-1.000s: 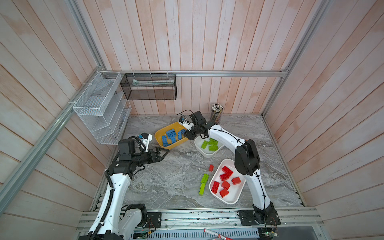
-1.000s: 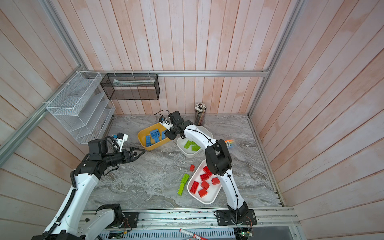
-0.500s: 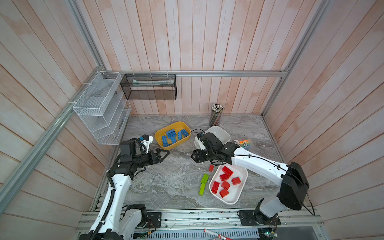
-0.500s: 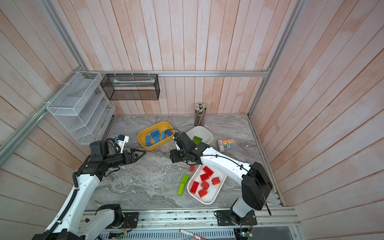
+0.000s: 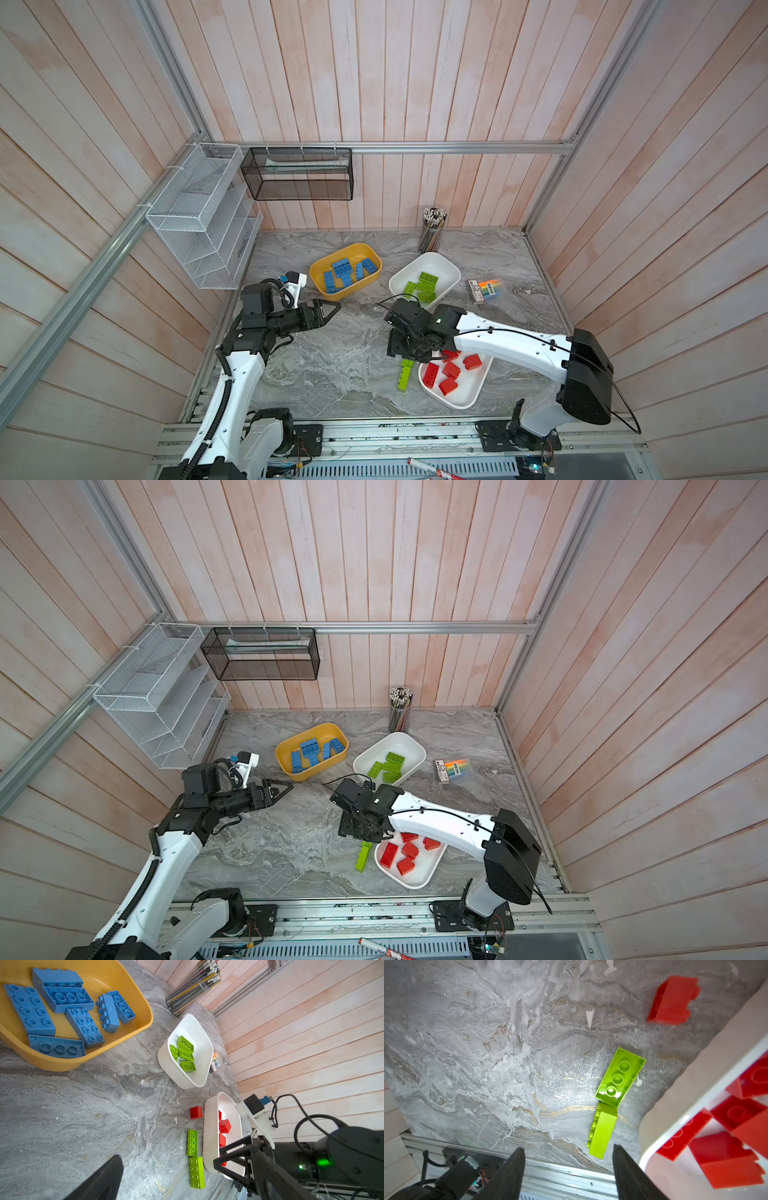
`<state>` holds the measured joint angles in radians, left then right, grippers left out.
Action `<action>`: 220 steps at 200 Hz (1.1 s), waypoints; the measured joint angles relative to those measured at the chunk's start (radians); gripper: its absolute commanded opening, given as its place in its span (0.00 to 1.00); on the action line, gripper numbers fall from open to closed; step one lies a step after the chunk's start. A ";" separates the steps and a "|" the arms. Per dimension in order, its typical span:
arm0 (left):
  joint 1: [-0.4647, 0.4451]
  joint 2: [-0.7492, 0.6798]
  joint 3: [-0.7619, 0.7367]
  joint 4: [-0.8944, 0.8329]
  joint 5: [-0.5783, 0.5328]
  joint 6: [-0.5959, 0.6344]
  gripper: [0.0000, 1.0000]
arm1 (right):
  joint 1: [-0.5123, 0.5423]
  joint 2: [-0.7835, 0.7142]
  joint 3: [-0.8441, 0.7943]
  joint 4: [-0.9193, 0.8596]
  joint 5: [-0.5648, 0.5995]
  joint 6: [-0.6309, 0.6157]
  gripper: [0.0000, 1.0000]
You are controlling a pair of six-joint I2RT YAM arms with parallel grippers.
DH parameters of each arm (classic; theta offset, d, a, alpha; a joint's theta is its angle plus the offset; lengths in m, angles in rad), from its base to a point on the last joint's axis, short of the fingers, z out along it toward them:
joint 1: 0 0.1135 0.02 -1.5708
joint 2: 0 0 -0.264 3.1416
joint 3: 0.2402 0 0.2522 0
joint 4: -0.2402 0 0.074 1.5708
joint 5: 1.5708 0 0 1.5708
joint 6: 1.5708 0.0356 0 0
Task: Sort the legos into containers by color
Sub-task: 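Move the right gripper to the lime-green bricks and grasp one, then carry the lime-green brick into the farther white tub and open the right gripper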
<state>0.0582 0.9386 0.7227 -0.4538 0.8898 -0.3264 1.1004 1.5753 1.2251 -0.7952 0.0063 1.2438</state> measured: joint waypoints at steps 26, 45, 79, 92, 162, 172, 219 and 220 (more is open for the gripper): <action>0.000 -0.019 -0.023 0.029 0.015 -0.003 1.00 | 0.043 0.018 -0.021 -0.001 -0.009 0.098 0.66; 0.000 -0.031 -0.043 0.044 0.022 -0.008 1.00 | 0.061 0.048 -0.050 -0.001 -0.020 0.157 0.64; 0.000 -0.050 -0.068 0.063 0.031 -0.011 1.00 | 0.071 0.099 -0.064 -0.010 -0.037 0.221 0.60; 0.000 -0.053 -0.071 0.070 0.034 -0.011 1.00 | 0.072 0.118 -0.063 -0.009 -0.046 0.231 0.58; 0.000 -0.084 -0.072 0.082 0.045 -0.011 1.00 | 0.070 0.204 -0.062 0.018 -0.092 0.264 0.43; 0.000 -0.085 -0.072 0.084 0.045 -0.013 1.00 | 0.068 0.216 -0.059 0.018 -0.096 0.264 0.42; 0.000 -0.084 -0.074 0.088 0.045 -0.015 1.00 | 0.047 0.237 -0.066 0.039 -0.117 0.270 0.27; 0.000 -0.084 -0.074 0.089 0.045 -0.015 1.00 | 0.047 0.237 -0.067 0.040 -0.117 0.272 0.26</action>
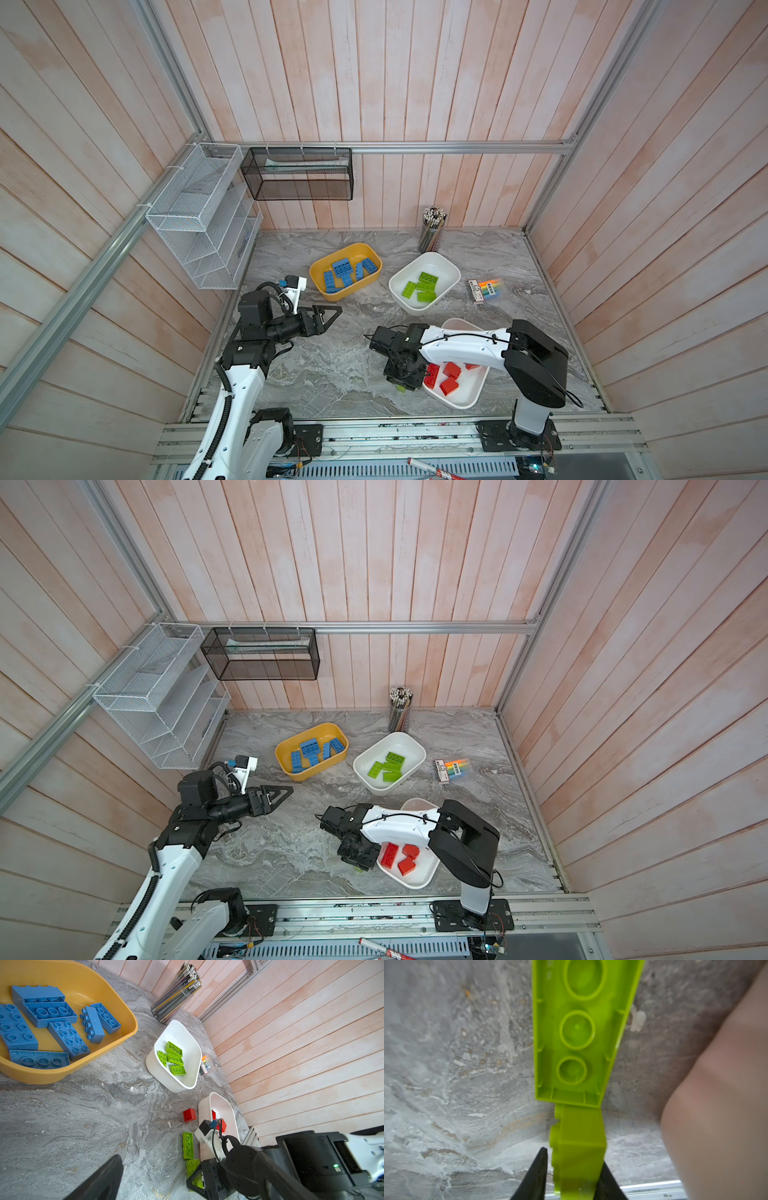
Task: Sort the legos into containers by color
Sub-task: 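Carry the lime-green brick into the farther white tub and open the right gripper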
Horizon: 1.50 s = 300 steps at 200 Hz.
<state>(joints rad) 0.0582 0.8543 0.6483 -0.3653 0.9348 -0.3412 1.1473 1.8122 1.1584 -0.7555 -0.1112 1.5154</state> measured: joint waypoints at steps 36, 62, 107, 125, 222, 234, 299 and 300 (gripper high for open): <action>0.000 0.007 -0.001 0.013 0.002 -0.001 1.00 | -0.008 -0.002 0.008 -0.014 0.012 -0.012 0.17; 0.000 0.019 -0.001 0.014 0.003 0.000 1.00 | -0.008 -0.011 0.083 -0.082 0.064 -0.026 0.16; 0.000 0.021 -0.001 0.013 0.002 0.000 1.00 | -0.025 -0.039 0.328 -0.237 0.216 -0.097 0.16; 0.000 0.023 -0.001 0.011 0.002 0.001 1.00 | -0.081 -0.042 0.396 -0.262 0.278 -0.164 0.16; 0.000 0.047 0.000 -0.014 0.000 0.002 1.00 | -0.531 0.020 0.407 0.087 0.315 -0.637 0.18; 0.000 0.048 0.000 -0.016 0.000 0.002 1.00 | -0.570 0.058 0.406 0.144 0.259 -0.669 0.18; 0.000 0.056 0.000 -0.017 0.000 0.009 1.00 | -0.673 0.176 0.348 0.383 0.007 -0.700 0.42; 0.000 0.056 0.000 -0.017 -0.001 0.009 1.00 | -0.673 0.176 0.346 0.386 0.003 -0.704 0.42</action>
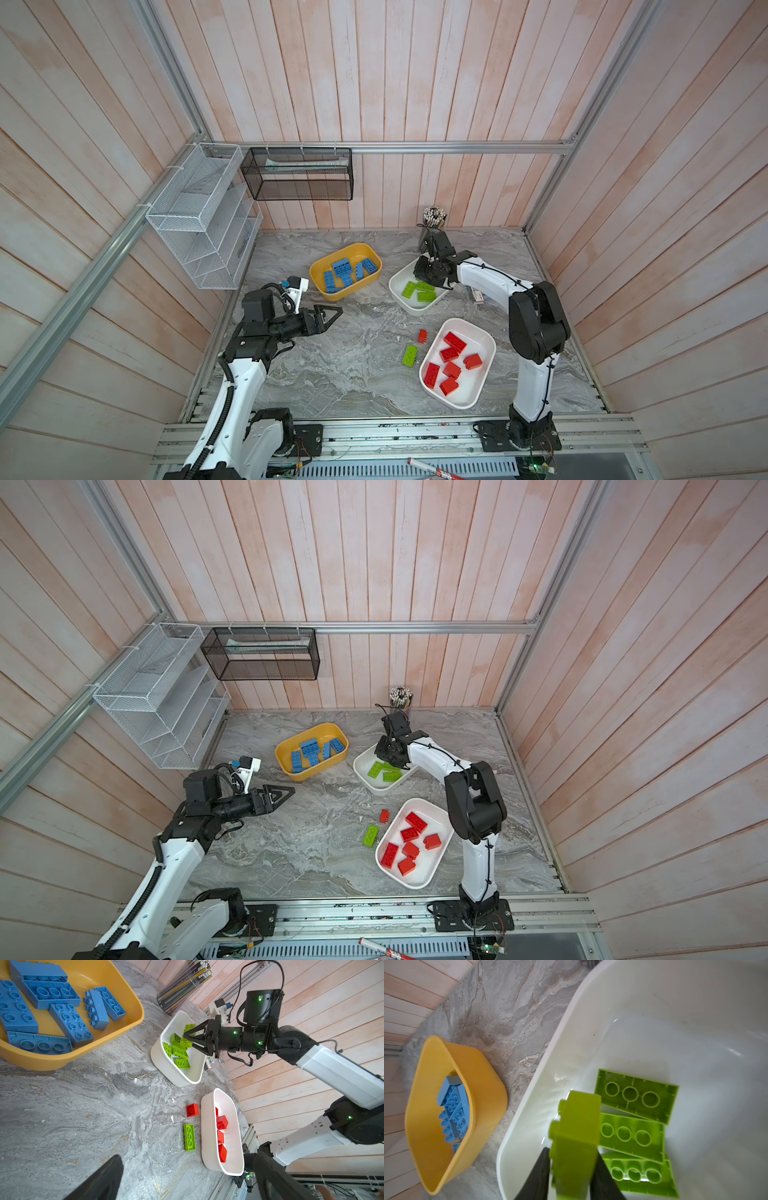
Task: Sort the legos into containers by color
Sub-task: 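Carry the lime-green brick into the farther white tub and open the right gripper, then return the right gripper to the last lime-green brick and grasp it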
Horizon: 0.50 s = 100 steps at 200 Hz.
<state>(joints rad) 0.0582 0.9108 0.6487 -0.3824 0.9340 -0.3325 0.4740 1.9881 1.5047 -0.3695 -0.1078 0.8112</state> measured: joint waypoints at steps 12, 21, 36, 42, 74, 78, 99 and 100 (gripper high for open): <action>0.000 0.000 0.000 0.000 0.000 0.000 1.00 | -0.003 0.000 -0.005 0.019 -0.024 -0.003 0.47; 0.000 0.000 0.000 0.000 0.000 0.000 1.00 | -0.003 -0.004 -0.010 0.037 -0.038 -0.012 0.49; 0.000 0.000 0.000 0.000 0.000 0.000 1.00 | -0.001 -0.040 -0.058 0.055 -0.050 -0.015 0.50; 0.000 0.000 0.000 0.000 0.000 0.000 1.00 | 0.001 -0.065 -0.089 0.059 -0.053 -0.014 0.50; 0.000 0.000 0.000 0.000 0.000 0.000 1.00 | 0.090 -0.285 -0.264 0.000 -0.016 0.081 0.57; 0.000 0.001 0.000 0.000 0.000 0.000 1.00 | 0.117 -0.314 -0.274 -0.011 -0.004 0.107 0.58; 0.000 0.002 0.000 0.001 0.000 0.000 1.00 | 0.260 -0.426 -0.302 -0.069 0.045 0.226 0.60; 0.000 0.002 0.000 0.001 0.000 0.000 1.00 | 0.265 -0.430 -0.303 -0.071 0.047 0.230 0.60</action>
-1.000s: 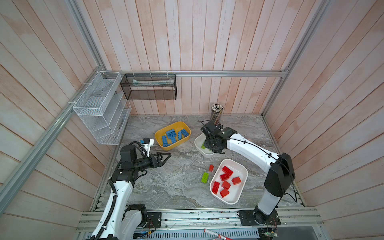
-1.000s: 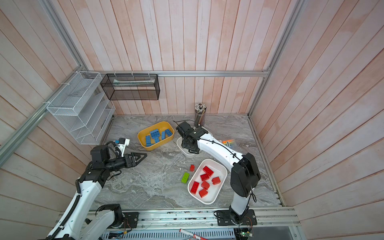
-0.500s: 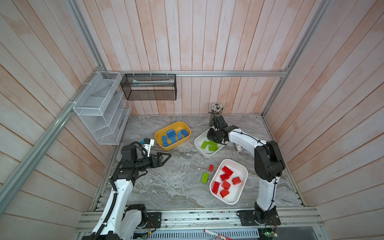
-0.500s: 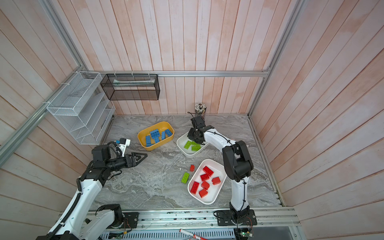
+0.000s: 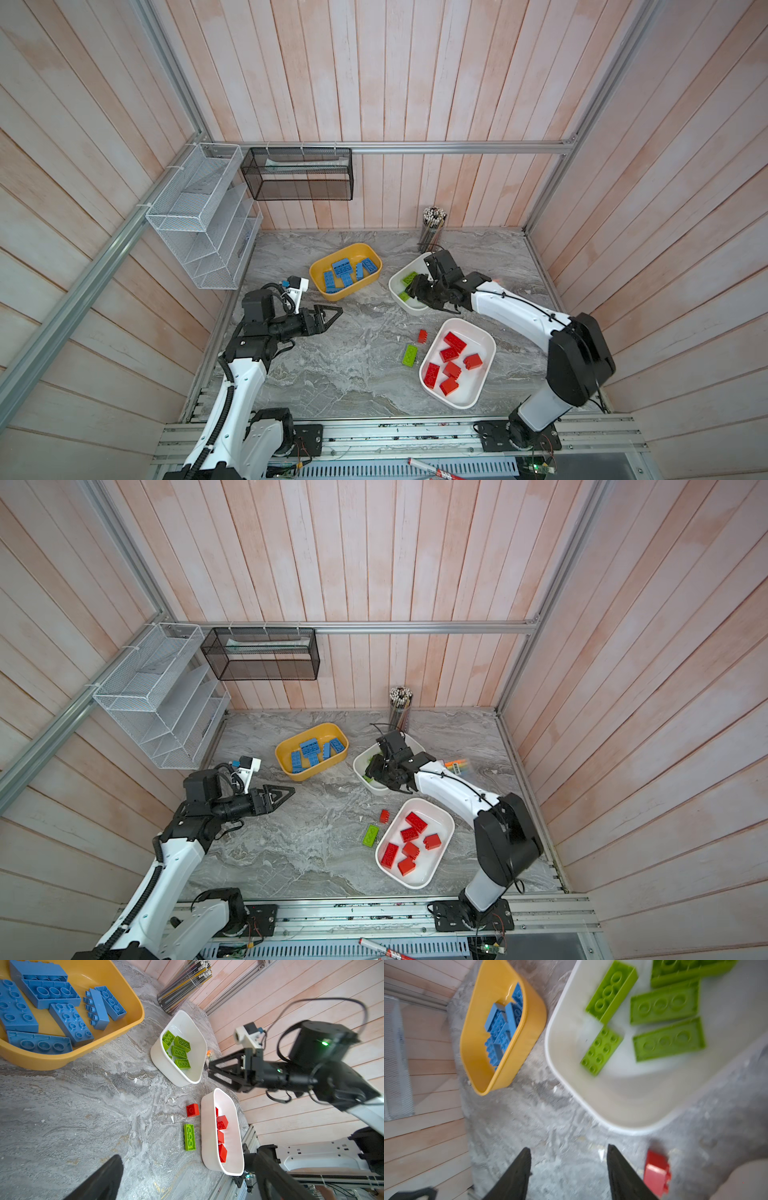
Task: Sort the legos into containers by color
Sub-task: 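Return the right gripper to the last lime-green brick and grasp it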
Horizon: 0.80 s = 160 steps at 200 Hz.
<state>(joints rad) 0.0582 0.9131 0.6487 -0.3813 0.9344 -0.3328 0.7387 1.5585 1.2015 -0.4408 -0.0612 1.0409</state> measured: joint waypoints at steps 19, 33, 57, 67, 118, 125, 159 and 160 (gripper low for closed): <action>0.000 0.000 0.000 0.001 0.000 0.000 1.00 | 0.117 -0.049 -0.024 -0.065 0.035 0.122 0.63; 0.000 0.000 0.000 0.002 0.000 0.000 1.00 | 0.184 -0.043 -0.041 -0.127 0.060 0.201 0.63; 0.000 -0.006 0.000 0.001 0.000 0.000 1.00 | 0.249 0.029 -0.045 -0.213 0.084 0.294 0.64; 0.000 -0.012 0.000 0.001 0.000 0.000 1.00 | 0.256 0.064 -0.044 -0.235 0.092 0.312 0.64; 0.000 -0.046 0.000 -0.002 -0.001 0.000 1.00 | 0.256 0.224 0.010 -0.328 0.139 0.315 0.63; 0.000 -0.046 0.000 -0.002 -0.001 0.000 1.00 | 0.256 0.233 0.015 -0.333 0.143 0.312 0.63; 0.000 -0.045 0.000 -0.005 -0.001 0.000 1.00 | 0.255 0.269 0.030 -0.338 0.146 0.290 0.60; 0.000 -0.045 0.000 -0.005 -0.001 0.000 1.00 | 0.255 0.270 0.031 -0.339 0.146 0.290 0.60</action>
<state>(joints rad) 0.0582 0.8680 0.6487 -0.3859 0.9333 -0.3328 0.9939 1.8290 1.2320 -0.7795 0.0849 1.3312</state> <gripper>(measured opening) 0.999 0.605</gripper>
